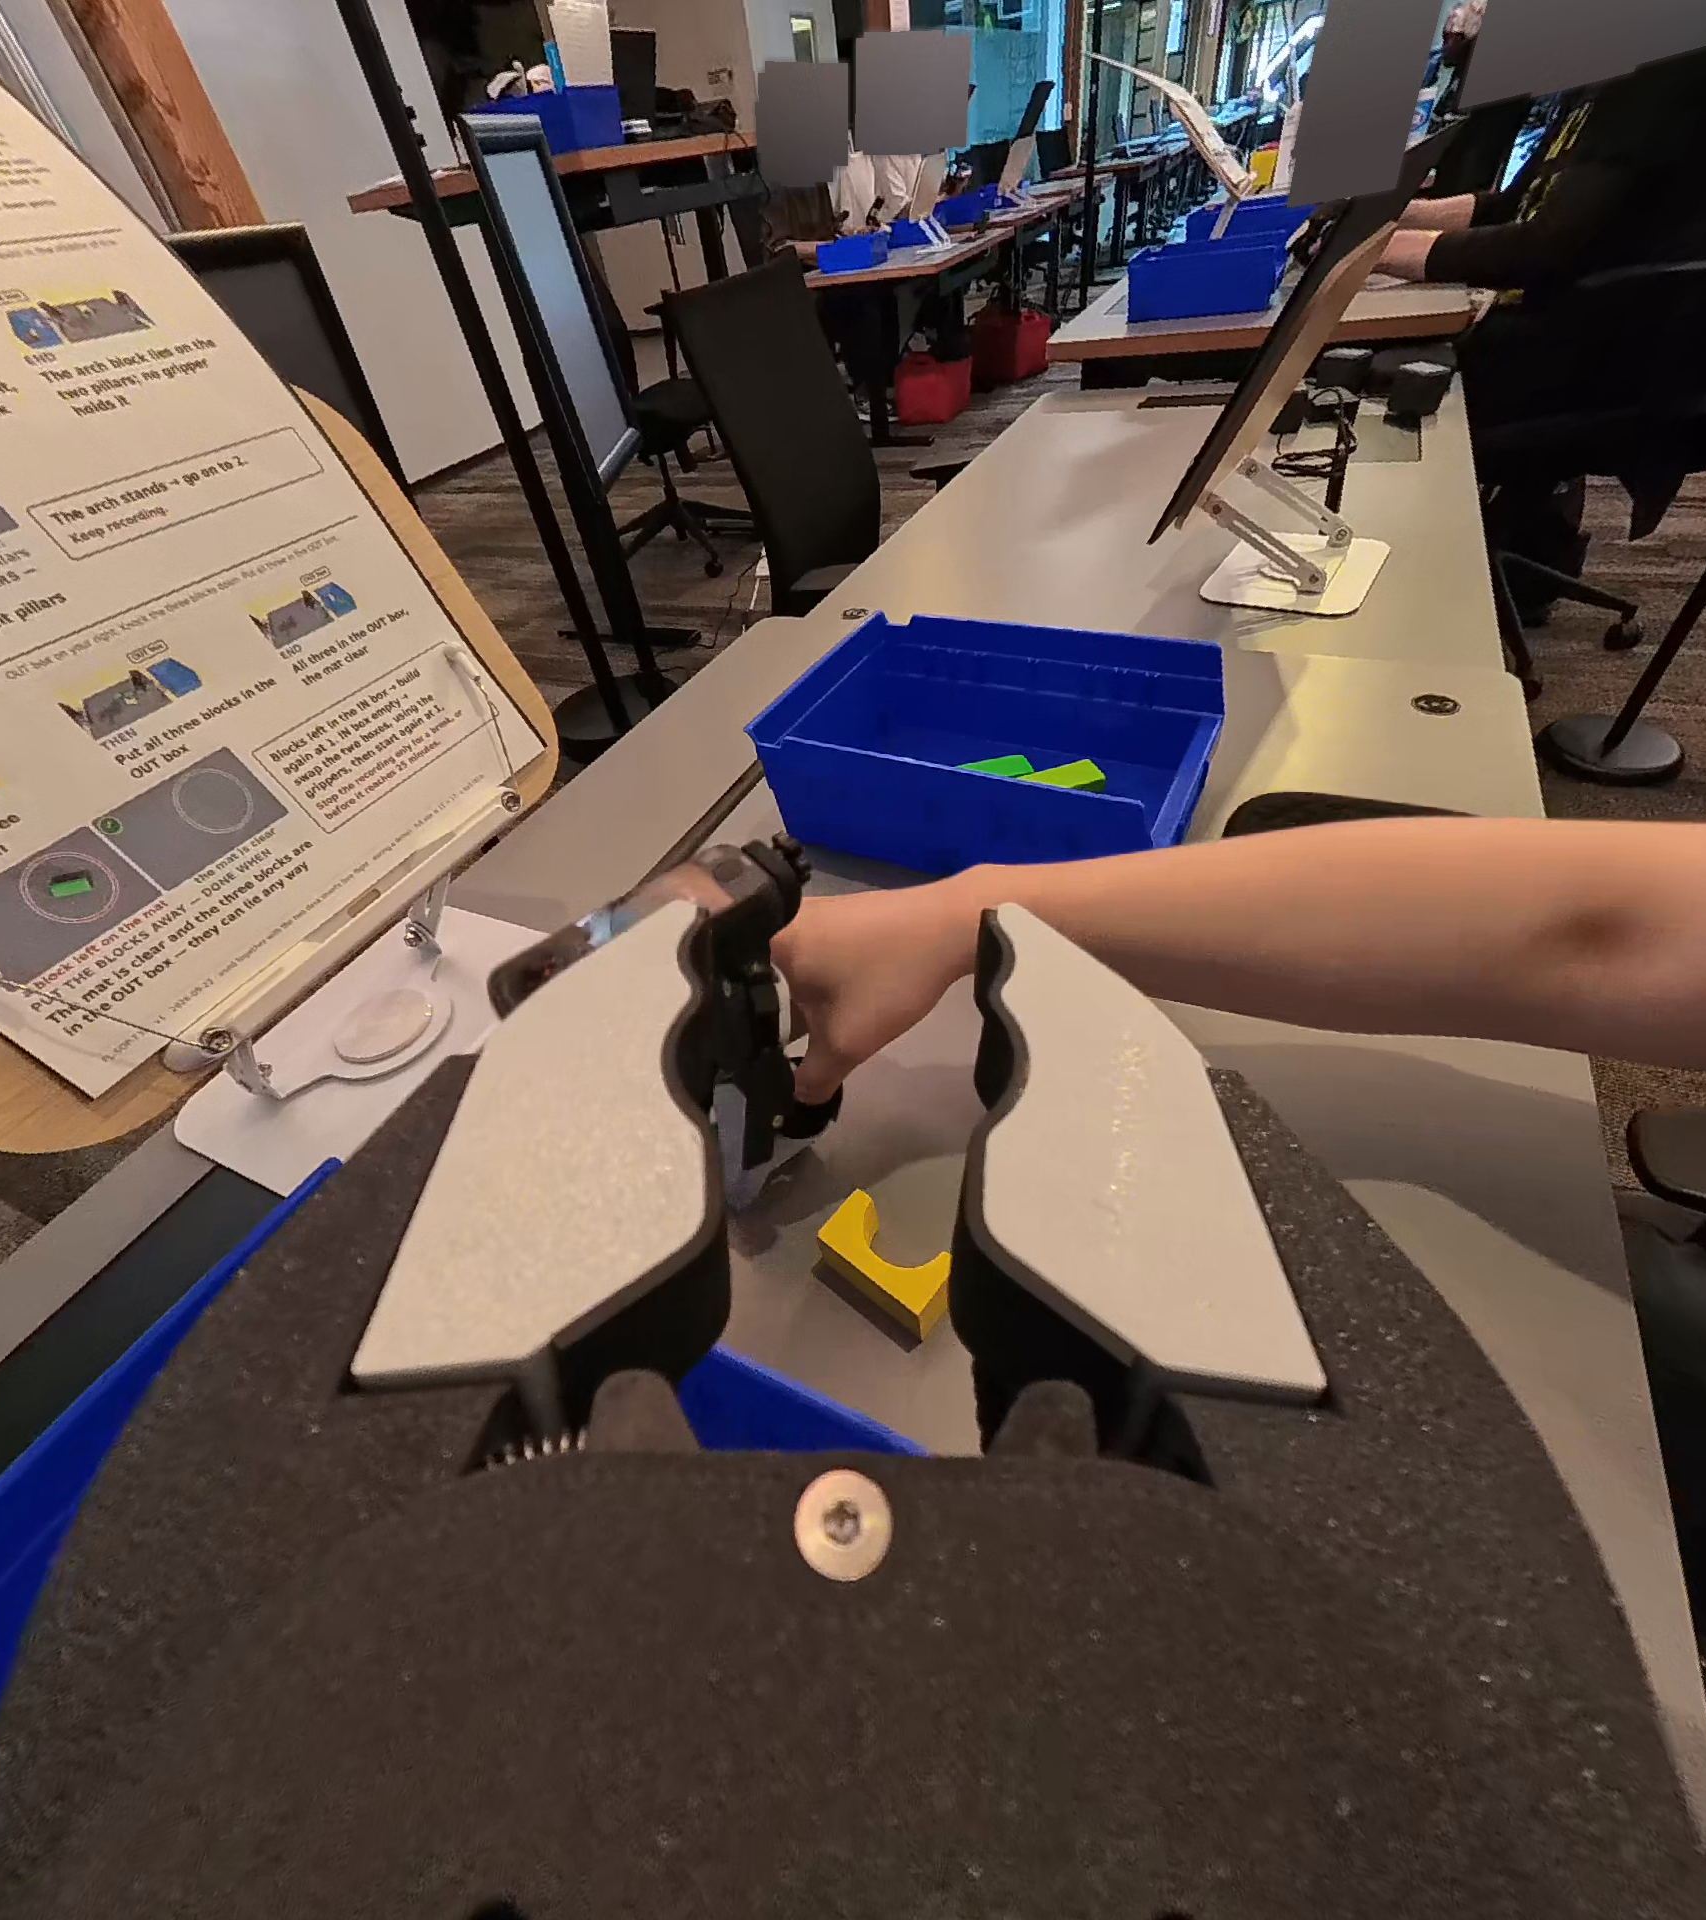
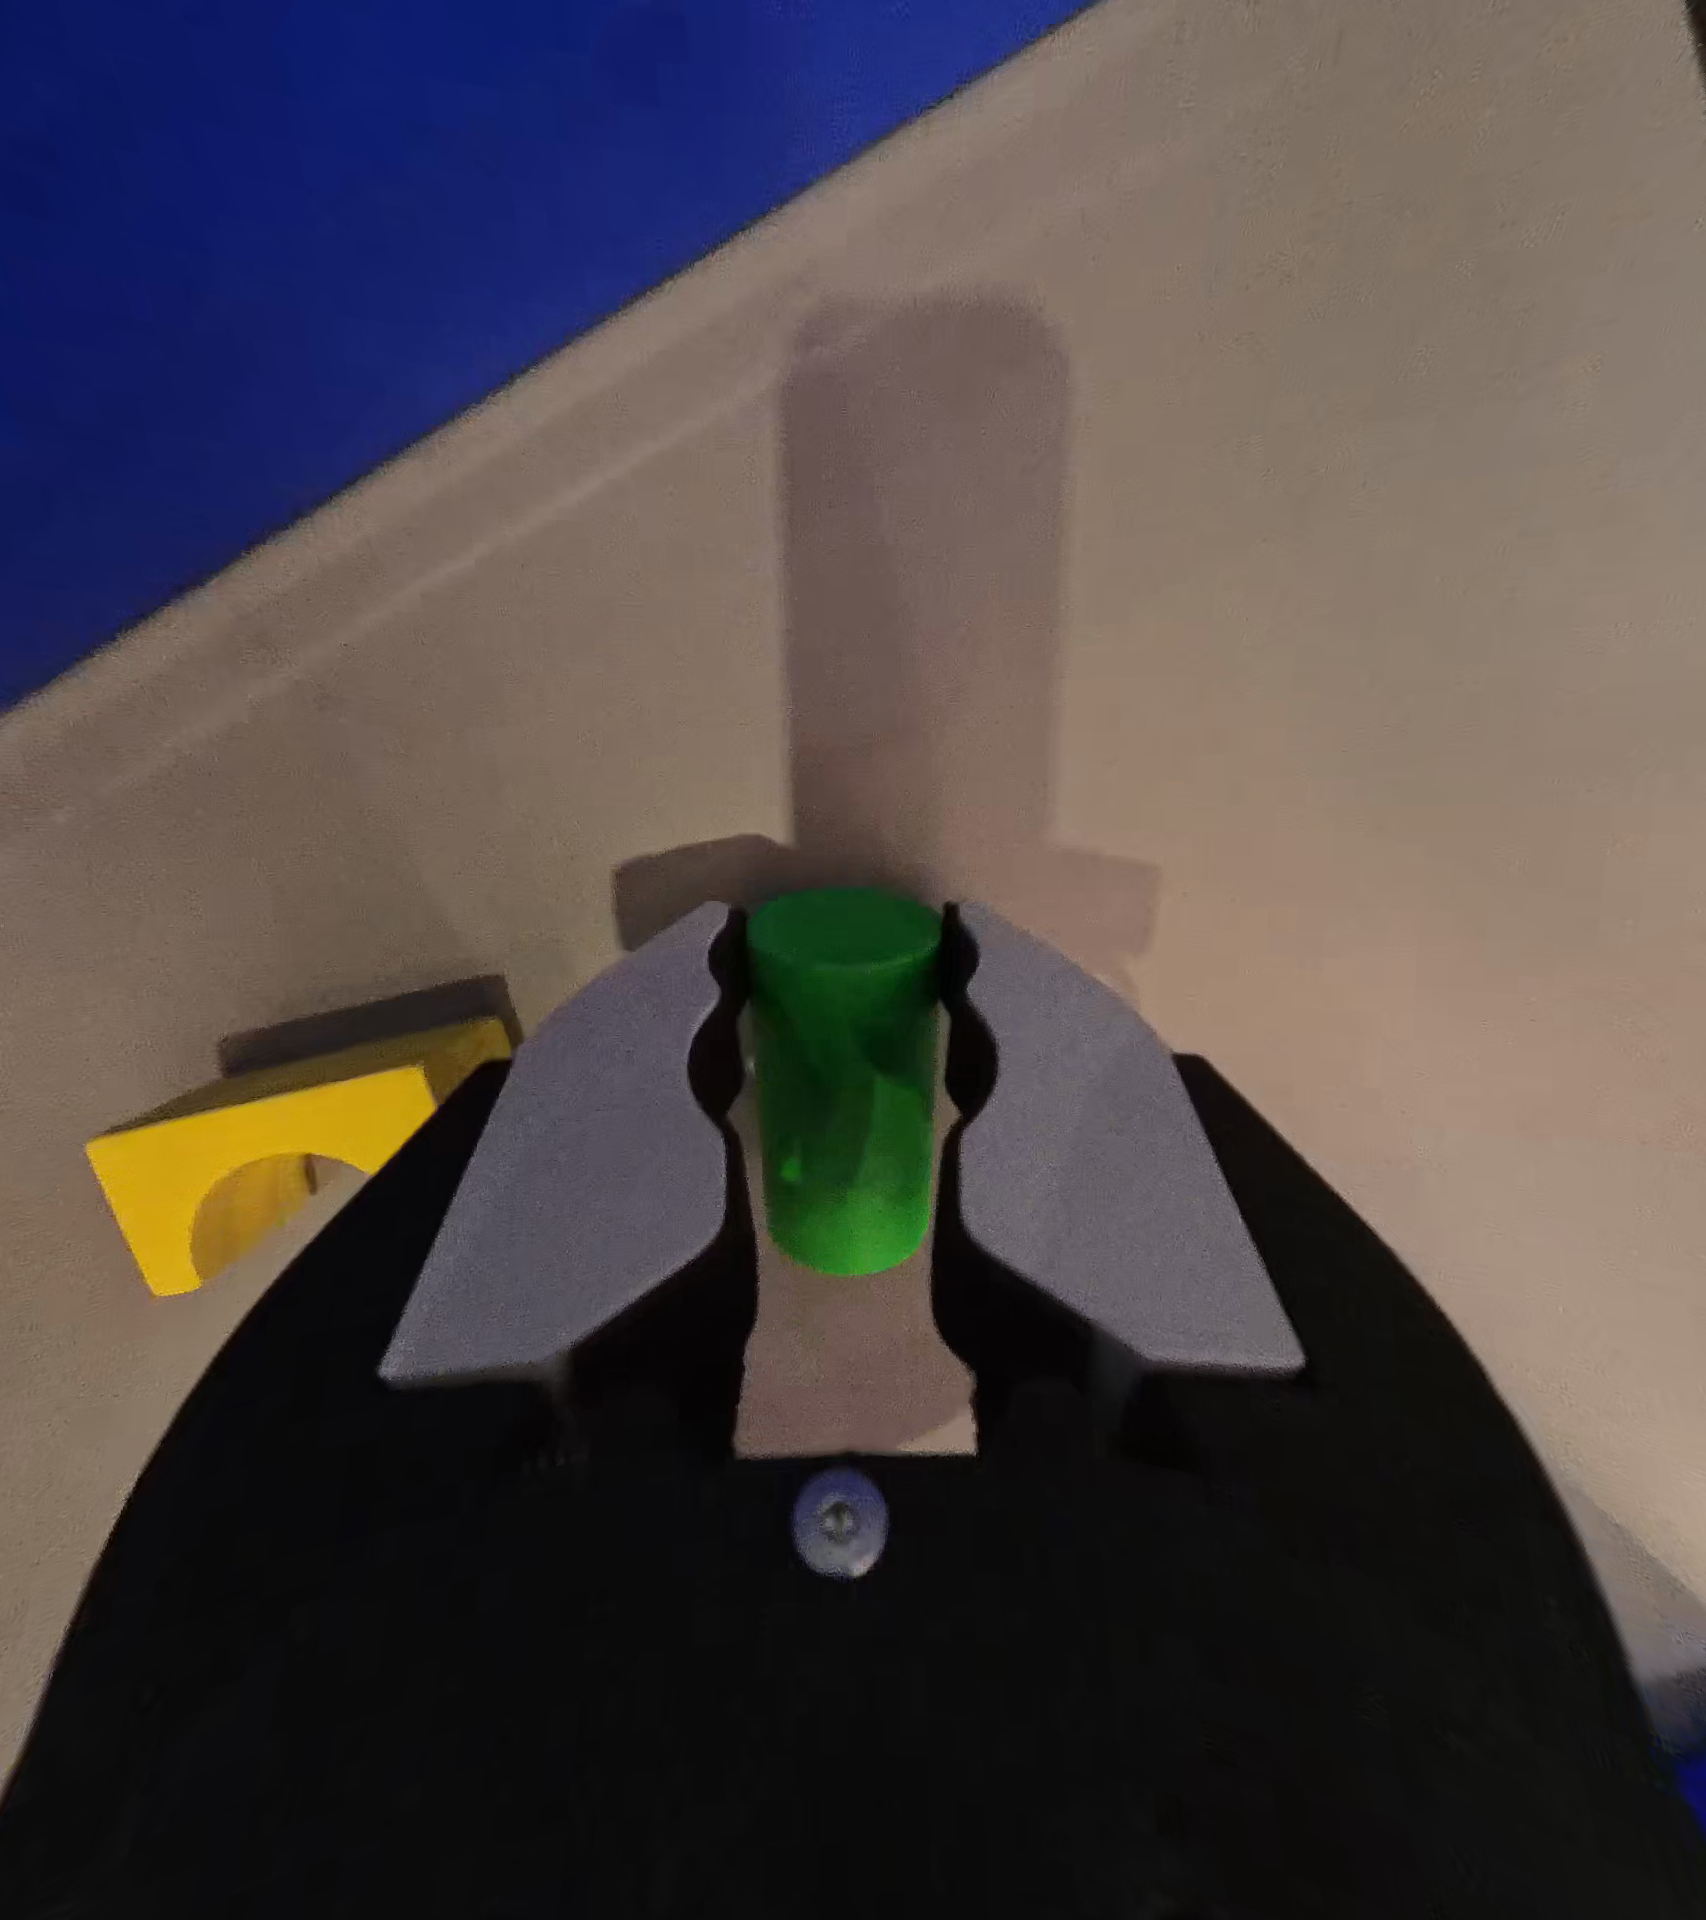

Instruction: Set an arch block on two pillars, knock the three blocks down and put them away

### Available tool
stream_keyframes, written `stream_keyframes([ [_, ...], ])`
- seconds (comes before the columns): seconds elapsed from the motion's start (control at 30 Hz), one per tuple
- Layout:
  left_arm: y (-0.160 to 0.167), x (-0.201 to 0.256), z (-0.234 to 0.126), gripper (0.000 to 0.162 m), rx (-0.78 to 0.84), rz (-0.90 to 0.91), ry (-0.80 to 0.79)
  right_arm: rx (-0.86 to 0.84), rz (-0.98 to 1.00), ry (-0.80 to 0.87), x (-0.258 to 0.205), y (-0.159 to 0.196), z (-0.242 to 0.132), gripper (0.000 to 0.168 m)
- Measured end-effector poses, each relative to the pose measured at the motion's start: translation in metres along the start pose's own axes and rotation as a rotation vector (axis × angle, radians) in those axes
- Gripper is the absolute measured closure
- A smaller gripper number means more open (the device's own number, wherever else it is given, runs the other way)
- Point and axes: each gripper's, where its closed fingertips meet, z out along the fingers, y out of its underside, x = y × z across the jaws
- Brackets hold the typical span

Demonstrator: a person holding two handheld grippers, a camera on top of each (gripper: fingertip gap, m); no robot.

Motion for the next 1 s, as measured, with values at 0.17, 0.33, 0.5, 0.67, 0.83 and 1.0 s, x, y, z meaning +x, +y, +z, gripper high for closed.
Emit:
stream_keyframes([
  [0.17, -0.003, -0.003, -0.006, 0.114, 0.020, -0.013, -0.003, 0.189, -0.058, 0.035, 0.003, 0.007, -0.045, 0.117],
  [0.33, -0.003, -0.003, -0.006, 0.113, 0.020, -0.013, 0.003, 0.181, -0.261, -0.133, -0.042, 0.071, -0.087, 0.116],
  [0.5, -0.001, -0.001, -0.003, 0.113, 0.007, -0.007, 0.015, 0.026, -0.444, -0.139, -0.066, 0.132, -0.075, 0.121],
  [0.67, 0.005, 0.000, 0.004, 0.114, -0.020, -0.008, 0.022, 0.040, -0.423, -0.060, -0.066, 0.145, -0.056, 0.135],
  [0.83, 0.014, 0.001, 0.014, 0.113, -0.063, -0.008, 0.026, 0.320, -0.273, 0.143, -0.042, 0.128, -0.123, 0.135],
  [1.0, 0.017, 0.003, 0.021, 0.113, -0.084, 0.000, 0.031, 0.434, 0.251, 0.437, 0.072, 0.182, -0.230, 0.135],
])
